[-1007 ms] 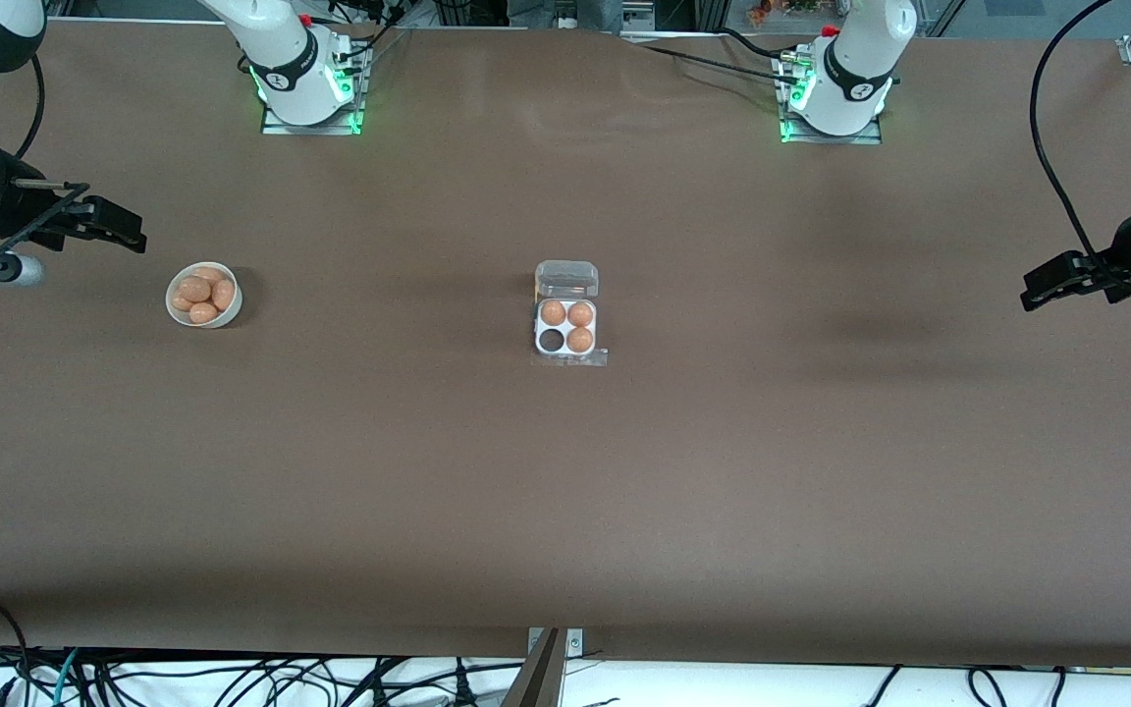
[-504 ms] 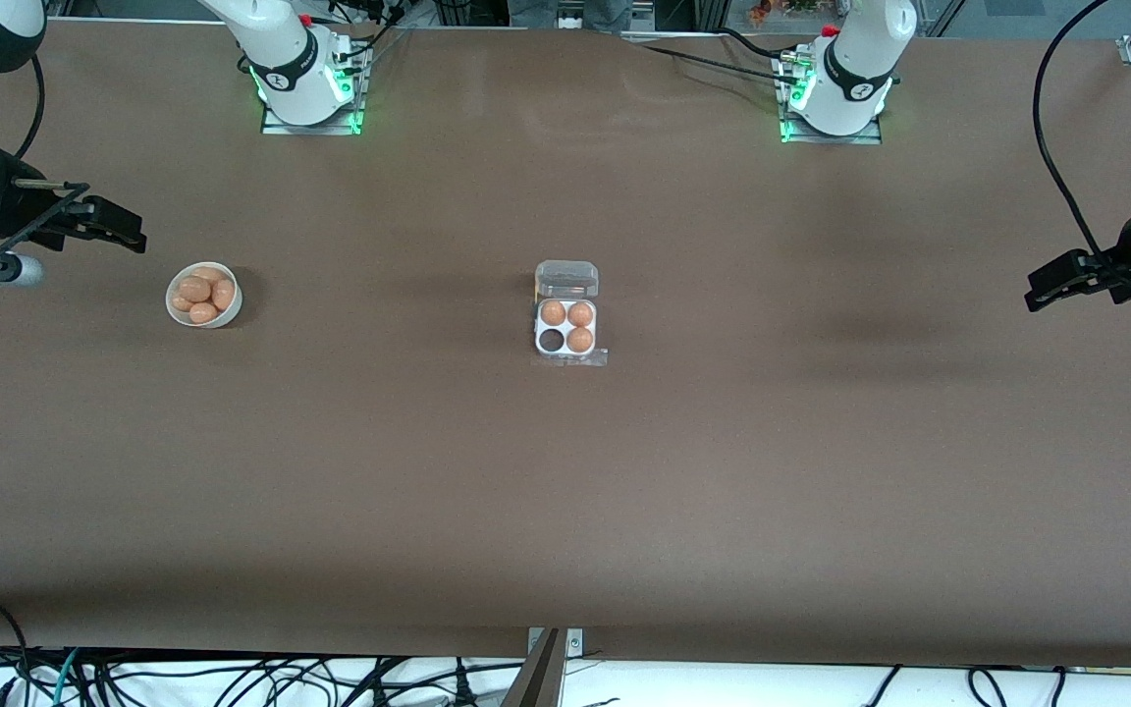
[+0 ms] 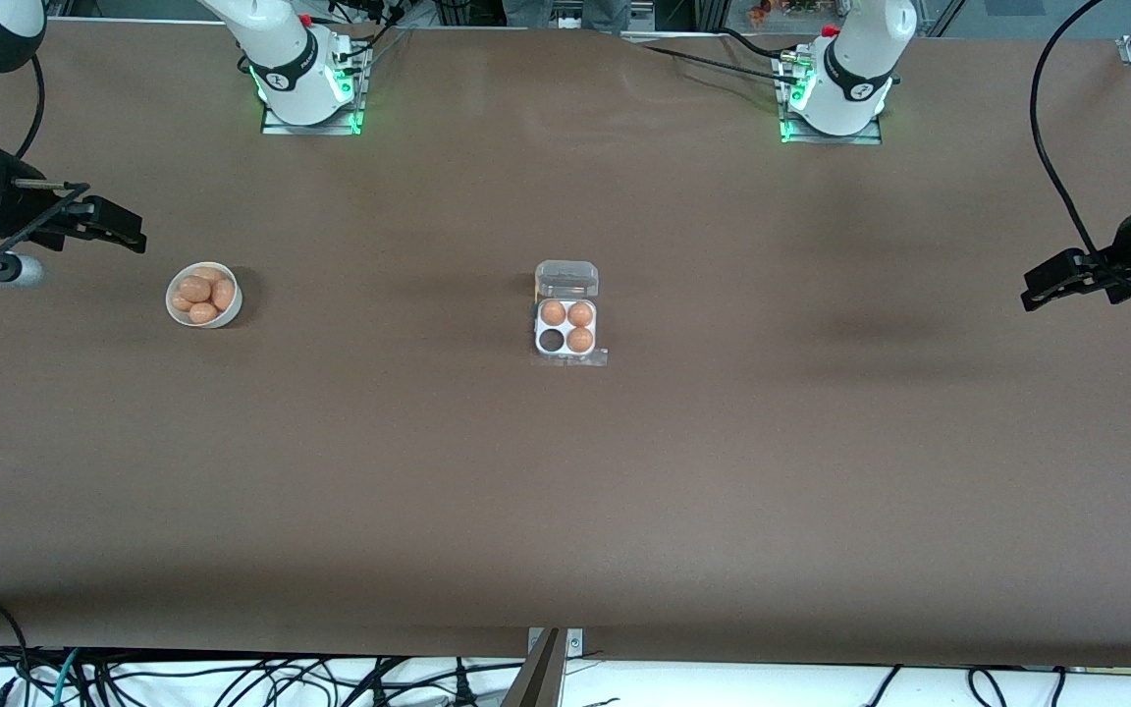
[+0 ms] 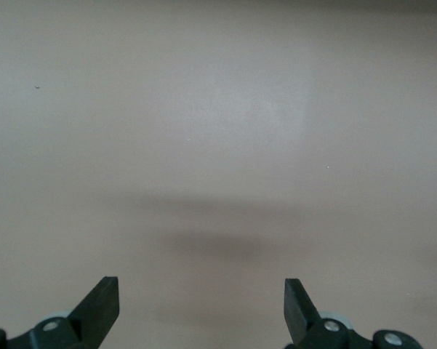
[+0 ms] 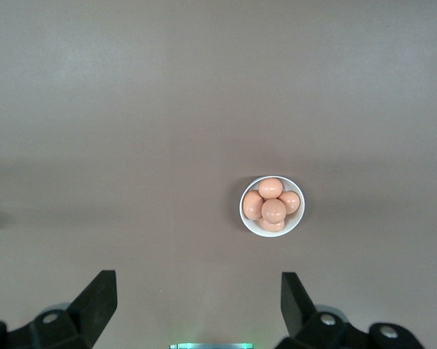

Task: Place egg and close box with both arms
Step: 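Reach the right gripper down over the white bowl of eggs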

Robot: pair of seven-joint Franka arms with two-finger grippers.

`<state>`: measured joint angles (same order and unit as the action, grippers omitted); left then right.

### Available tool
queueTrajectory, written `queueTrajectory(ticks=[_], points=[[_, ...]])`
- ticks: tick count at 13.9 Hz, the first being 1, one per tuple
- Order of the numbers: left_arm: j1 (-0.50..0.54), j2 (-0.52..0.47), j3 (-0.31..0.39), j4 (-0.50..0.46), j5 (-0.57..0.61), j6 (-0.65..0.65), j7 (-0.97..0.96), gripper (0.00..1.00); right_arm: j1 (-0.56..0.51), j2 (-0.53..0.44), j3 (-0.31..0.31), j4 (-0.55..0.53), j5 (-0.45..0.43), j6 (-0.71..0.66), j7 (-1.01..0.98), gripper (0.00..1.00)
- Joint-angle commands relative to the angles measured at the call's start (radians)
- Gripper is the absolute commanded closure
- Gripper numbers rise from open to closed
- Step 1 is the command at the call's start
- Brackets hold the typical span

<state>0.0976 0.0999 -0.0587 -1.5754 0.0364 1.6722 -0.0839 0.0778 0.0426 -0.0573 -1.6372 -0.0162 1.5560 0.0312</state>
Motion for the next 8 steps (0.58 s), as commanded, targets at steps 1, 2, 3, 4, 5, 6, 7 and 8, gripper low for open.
queueTrajectory(ticks=[1, 2, 3, 4, 5, 6, 7, 8], points=[[0.005, 0.011, -0.006, 0.031, -0.006, -0.020, 0.013, 0.00, -0.013, -0.012, 0.010, -0.020, 0.012, 0.009, 0.006, 0.00], [0.005, 0.011, -0.006, 0.029, -0.006, -0.020, 0.013, 0.00, -0.013, -0.010, 0.010, -0.032, 0.007, 0.022, 0.004, 0.00], [0.005, 0.011, -0.006, 0.029, -0.006, -0.020, 0.013, 0.00, -0.013, -0.013, 0.010, -0.055, 0.002, 0.047, 0.003, 0.00], [0.004, 0.011, -0.007, 0.029, -0.006, -0.020, 0.013, 0.00, -0.013, -0.015, 0.010, -0.079, -0.001, 0.070, -0.007, 0.00], [0.004, 0.012, -0.007, 0.029, -0.006, -0.022, 0.013, 0.00, -0.015, -0.017, 0.008, -0.108, -0.002, 0.103, -0.011, 0.00], [0.004, 0.011, -0.007, 0.029, -0.006, -0.025, 0.013, 0.00, -0.015, -0.018, 0.005, -0.153, -0.002, 0.148, -0.013, 0.00], [0.004, 0.012, -0.006, 0.029, -0.006, -0.025, 0.013, 0.00, -0.015, -0.015, 0.002, -0.206, -0.007, 0.200, -0.028, 0.00], [0.004, 0.011, -0.007, 0.029, -0.006, -0.025, 0.013, 0.00, -0.015, -0.017, -0.022, -0.286, -0.007, 0.273, -0.051, 0.00]])
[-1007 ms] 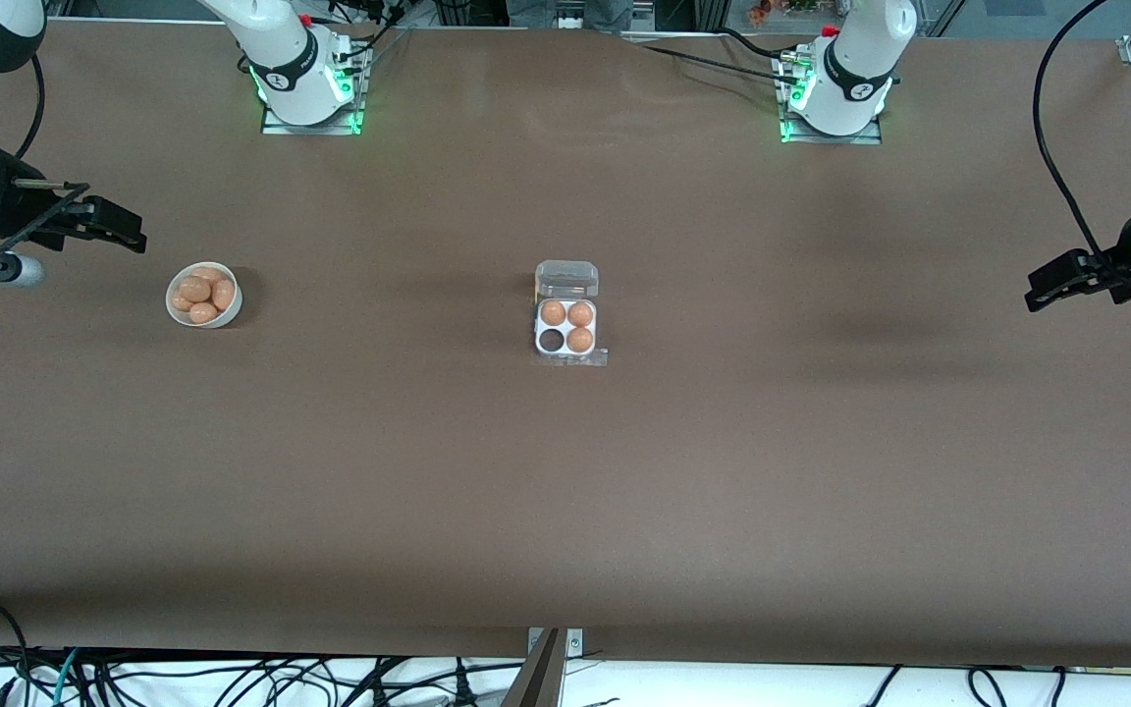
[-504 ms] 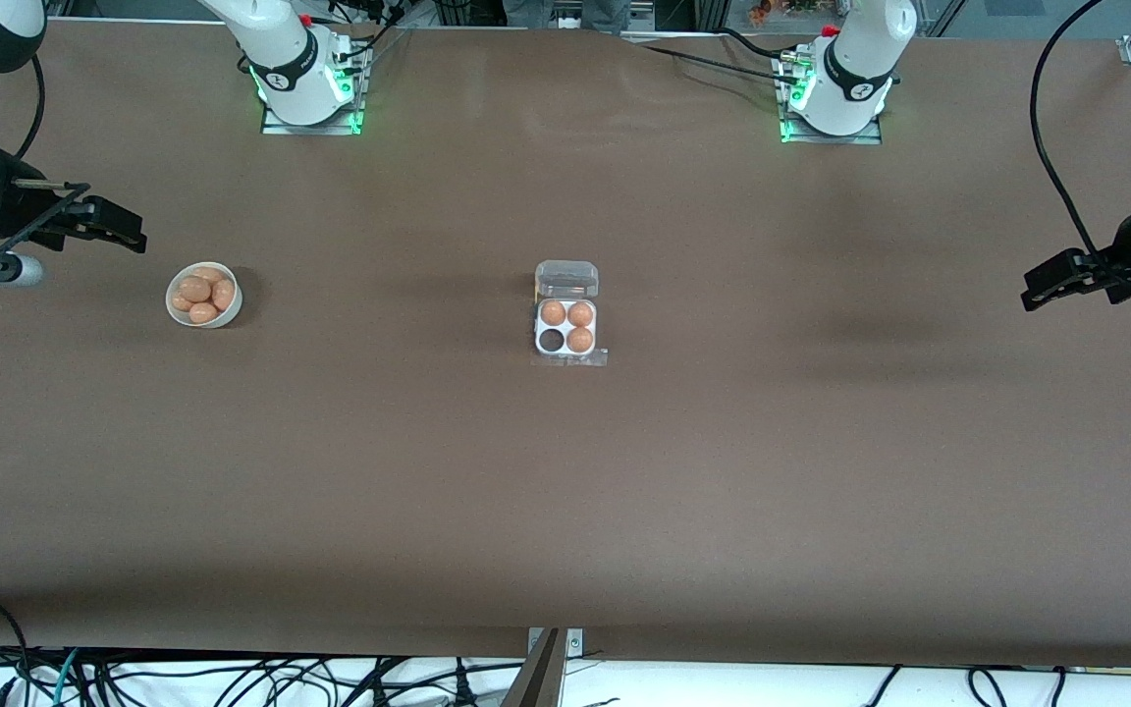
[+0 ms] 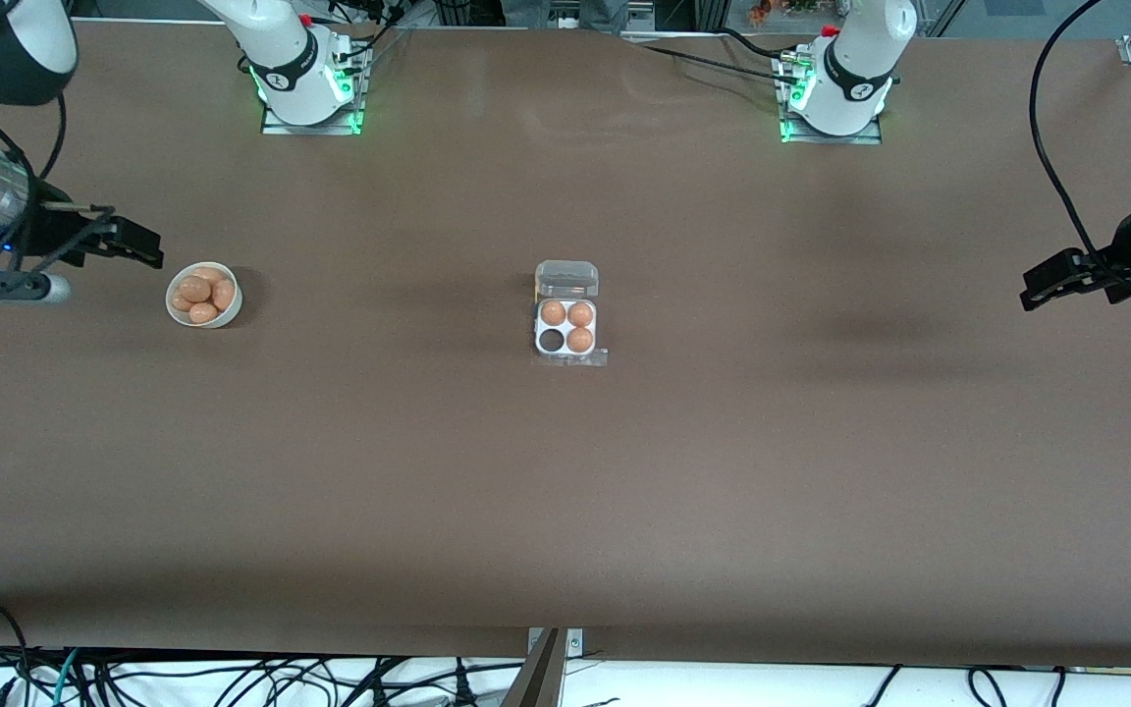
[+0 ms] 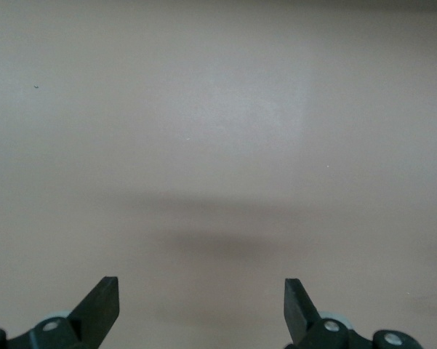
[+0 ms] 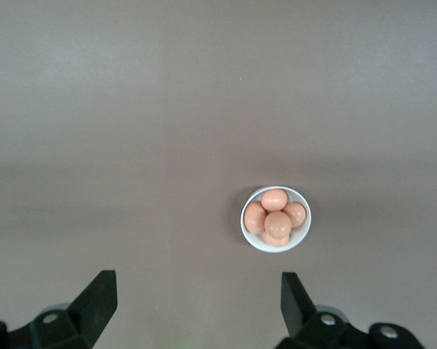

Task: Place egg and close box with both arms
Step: 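Reach the right gripper down over the white bowl of eggs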

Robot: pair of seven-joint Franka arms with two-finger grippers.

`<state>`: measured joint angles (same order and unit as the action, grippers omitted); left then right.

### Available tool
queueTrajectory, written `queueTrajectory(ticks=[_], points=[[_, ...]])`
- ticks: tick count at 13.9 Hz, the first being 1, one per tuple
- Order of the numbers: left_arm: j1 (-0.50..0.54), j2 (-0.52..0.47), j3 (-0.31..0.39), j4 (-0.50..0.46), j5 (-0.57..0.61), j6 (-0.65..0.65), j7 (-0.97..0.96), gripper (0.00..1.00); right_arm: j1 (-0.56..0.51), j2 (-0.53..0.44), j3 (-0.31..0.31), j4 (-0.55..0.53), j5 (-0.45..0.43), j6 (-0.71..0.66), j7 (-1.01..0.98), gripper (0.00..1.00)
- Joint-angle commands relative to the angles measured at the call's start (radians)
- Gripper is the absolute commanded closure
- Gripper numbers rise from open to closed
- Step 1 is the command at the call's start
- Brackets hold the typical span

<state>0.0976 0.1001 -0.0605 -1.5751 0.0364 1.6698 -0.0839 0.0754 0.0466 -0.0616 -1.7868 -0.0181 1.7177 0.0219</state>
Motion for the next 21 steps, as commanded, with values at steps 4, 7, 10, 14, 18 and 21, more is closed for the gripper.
queueTrajectory(ticks=[4, 7, 10, 14, 18, 21], points=[[0.004, 0.012, -0.005, 0.029, -0.006, -0.030, 0.013, 0.00, -0.012, -0.027, -0.095, -0.412, -0.006, 0.463, -0.166, 0.00], [0.004, 0.012, -0.005, 0.029, -0.006, -0.030, 0.013, 0.00, -0.012, -0.016, -0.128, -0.528, -0.063, 0.597, -0.214, 0.00], [0.004, 0.012, -0.005, 0.029, -0.006, -0.030, 0.015, 0.00, -0.012, 0.022, -0.167, -0.600, -0.100, 0.713, -0.220, 0.00], [-0.001, 0.012, -0.005, 0.029, -0.006, -0.031, 0.013, 0.00, -0.012, 0.070, -0.167, -0.625, -0.100, 0.761, -0.220, 0.00], [-0.001, 0.012, -0.004, 0.029, -0.006, -0.031, 0.015, 0.00, -0.012, 0.108, -0.167, -0.623, -0.102, 0.766, -0.220, 0.00], [-0.001, 0.012, -0.005, 0.029, -0.006, -0.031, 0.012, 0.00, -0.012, 0.117, -0.167, -0.623, -0.105, 0.764, -0.235, 0.00]])
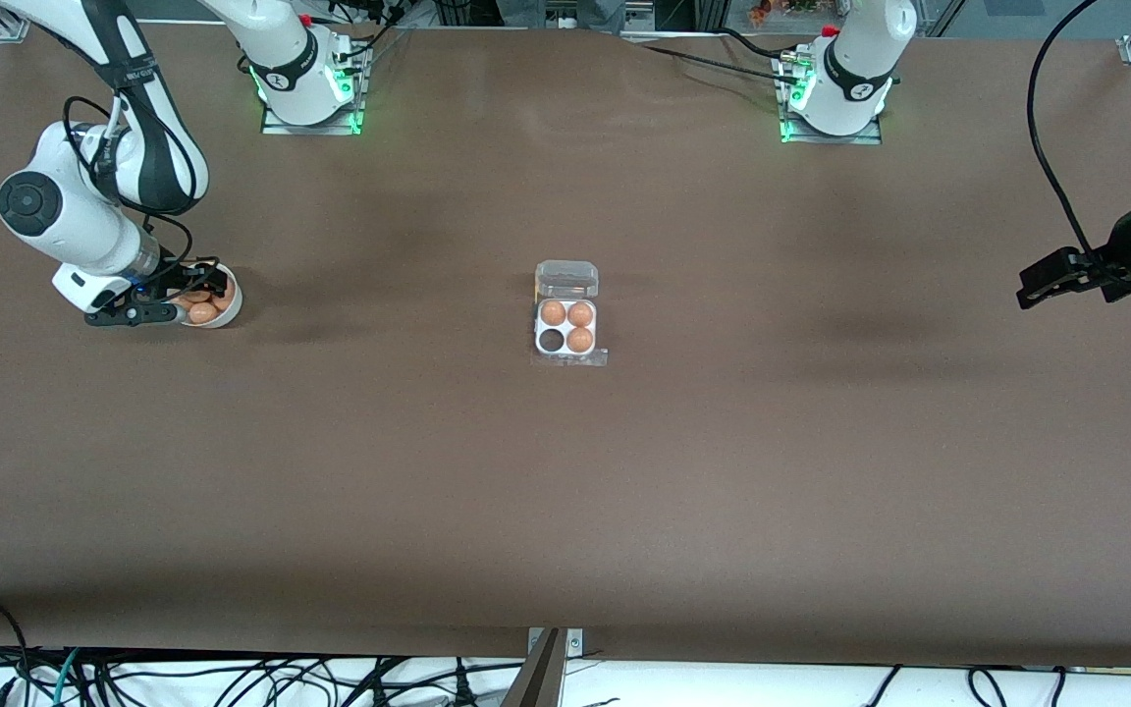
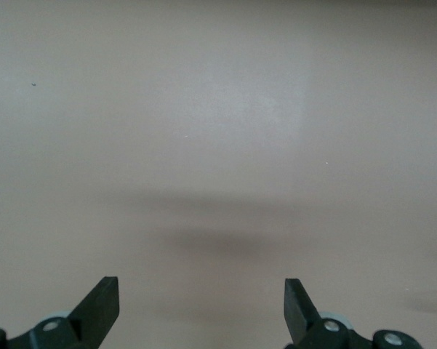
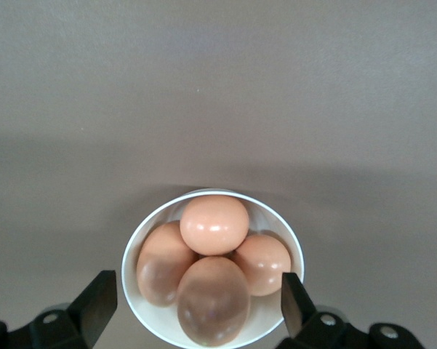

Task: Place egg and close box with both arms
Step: 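Reach the right gripper down over the white bowl of eggs, then grasp one brown egg from the bowl with the right gripper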

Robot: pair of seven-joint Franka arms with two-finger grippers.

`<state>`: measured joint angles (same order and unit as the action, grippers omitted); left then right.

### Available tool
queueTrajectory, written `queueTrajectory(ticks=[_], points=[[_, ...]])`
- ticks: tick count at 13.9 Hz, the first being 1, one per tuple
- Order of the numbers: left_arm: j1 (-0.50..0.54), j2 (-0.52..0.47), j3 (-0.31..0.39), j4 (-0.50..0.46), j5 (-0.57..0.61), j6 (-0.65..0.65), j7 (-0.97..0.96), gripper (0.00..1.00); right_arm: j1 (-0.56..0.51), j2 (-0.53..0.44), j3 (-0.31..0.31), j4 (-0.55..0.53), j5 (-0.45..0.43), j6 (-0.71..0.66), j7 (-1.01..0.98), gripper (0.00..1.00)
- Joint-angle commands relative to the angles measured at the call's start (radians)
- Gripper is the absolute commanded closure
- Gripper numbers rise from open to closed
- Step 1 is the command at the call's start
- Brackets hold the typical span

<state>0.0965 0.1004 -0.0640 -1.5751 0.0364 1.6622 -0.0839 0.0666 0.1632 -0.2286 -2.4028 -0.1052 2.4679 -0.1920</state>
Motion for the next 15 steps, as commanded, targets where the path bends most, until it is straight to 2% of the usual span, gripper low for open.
queueTrajectory(ticks=[1, 4, 8, 11, 15], points=[[-0.001, 0.012, -0.002, 0.029, -0.006, -0.024, 0.010, 0.00, -0.004, 0.004, 0.000, -0.007, -0.018, 0.013, -0.023, 0.00], [-0.001, 0.012, -0.002, 0.029, -0.006, -0.024, 0.013, 0.00, -0.004, 0.009, -0.001, -0.007, -0.021, 0.011, -0.043, 0.06], [-0.001, 0.012, -0.002, 0.029, -0.006, -0.024, 0.013, 0.00, -0.005, 0.018, -0.001, -0.004, -0.021, 0.006, -0.044, 0.36], [0.000, 0.012, -0.002, 0.029, -0.006, -0.024, 0.016, 0.00, -0.005, 0.018, 0.000, -0.002, -0.021, 0.003, -0.044, 0.53], [-0.001, 0.012, -0.002, 0.029, -0.006, -0.024, 0.010, 0.00, -0.005, 0.018, 0.000, -0.001, -0.021, -0.003, -0.044, 0.61]])
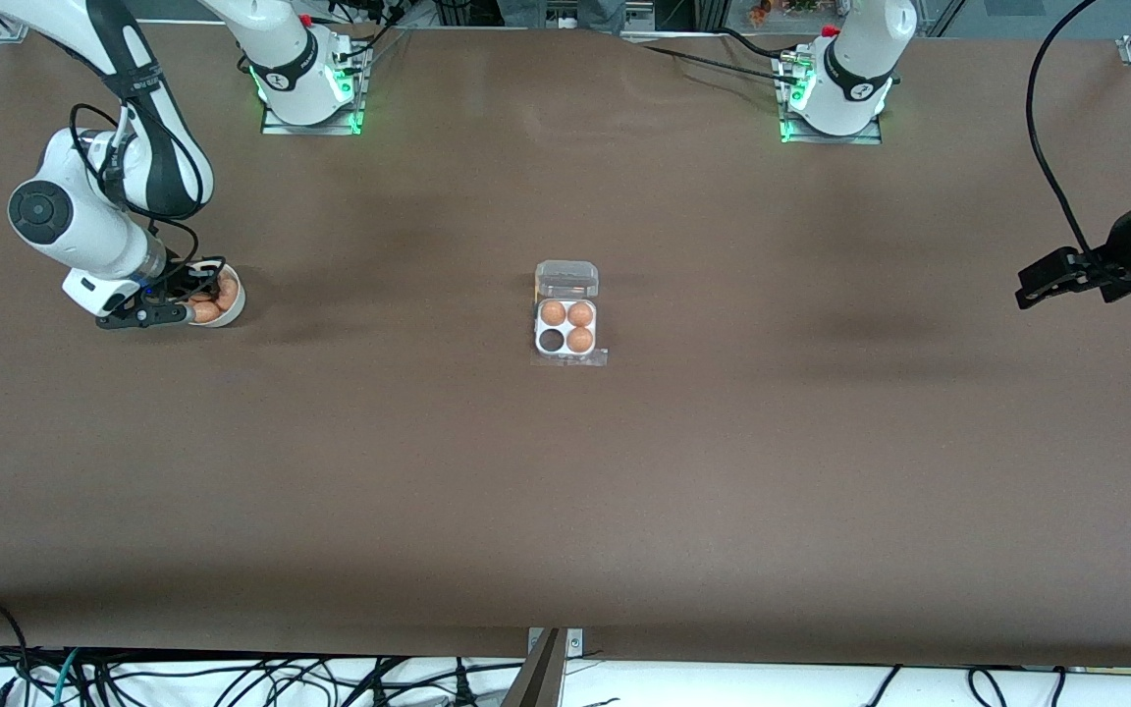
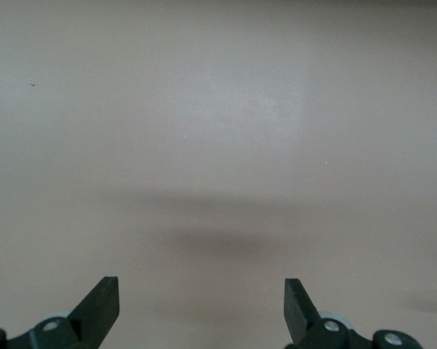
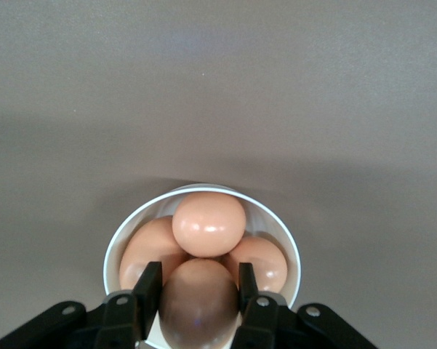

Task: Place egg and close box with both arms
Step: 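Grasp one brown egg from the bowl with the right gripper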

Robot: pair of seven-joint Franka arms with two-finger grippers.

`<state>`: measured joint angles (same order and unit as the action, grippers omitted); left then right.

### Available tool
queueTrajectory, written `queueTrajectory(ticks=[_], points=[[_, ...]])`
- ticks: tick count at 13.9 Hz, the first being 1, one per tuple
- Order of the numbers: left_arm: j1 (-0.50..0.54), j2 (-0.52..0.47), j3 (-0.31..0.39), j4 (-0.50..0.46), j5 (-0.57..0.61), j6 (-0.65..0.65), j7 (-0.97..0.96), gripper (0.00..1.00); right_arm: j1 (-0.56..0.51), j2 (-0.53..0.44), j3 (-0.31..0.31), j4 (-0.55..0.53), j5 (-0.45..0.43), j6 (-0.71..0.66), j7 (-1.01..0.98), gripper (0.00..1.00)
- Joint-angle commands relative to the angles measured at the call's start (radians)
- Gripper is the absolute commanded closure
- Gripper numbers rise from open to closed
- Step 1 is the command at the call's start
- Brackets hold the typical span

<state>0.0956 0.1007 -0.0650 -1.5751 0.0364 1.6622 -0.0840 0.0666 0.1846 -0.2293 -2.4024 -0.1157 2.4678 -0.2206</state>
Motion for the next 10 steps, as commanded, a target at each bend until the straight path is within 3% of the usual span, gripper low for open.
queueTrajectory(ticks=[1, 4, 10], points=[[0.000, 0.011, -0.001, 0.029, -0.006, -0.024, 0.012, 0.00, -0.005, -0.004, 0.001, 0.000, -0.010, -0.003, -0.014, 0.62], [0.000, 0.010, -0.002, 0.030, -0.006, -0.024, 0.007, 0.00, -0.004, -0.004, 0.001, 0.028, -0.010, -0.041, -0.014, 0.68], [0.000, 0.007, -0.004, 0.032, -0.006, -0.030, 0.006, 0.00, 0.015, -0.004, 0.008, 0.118, -0.010, -0.147, -0.003, 0.70]])
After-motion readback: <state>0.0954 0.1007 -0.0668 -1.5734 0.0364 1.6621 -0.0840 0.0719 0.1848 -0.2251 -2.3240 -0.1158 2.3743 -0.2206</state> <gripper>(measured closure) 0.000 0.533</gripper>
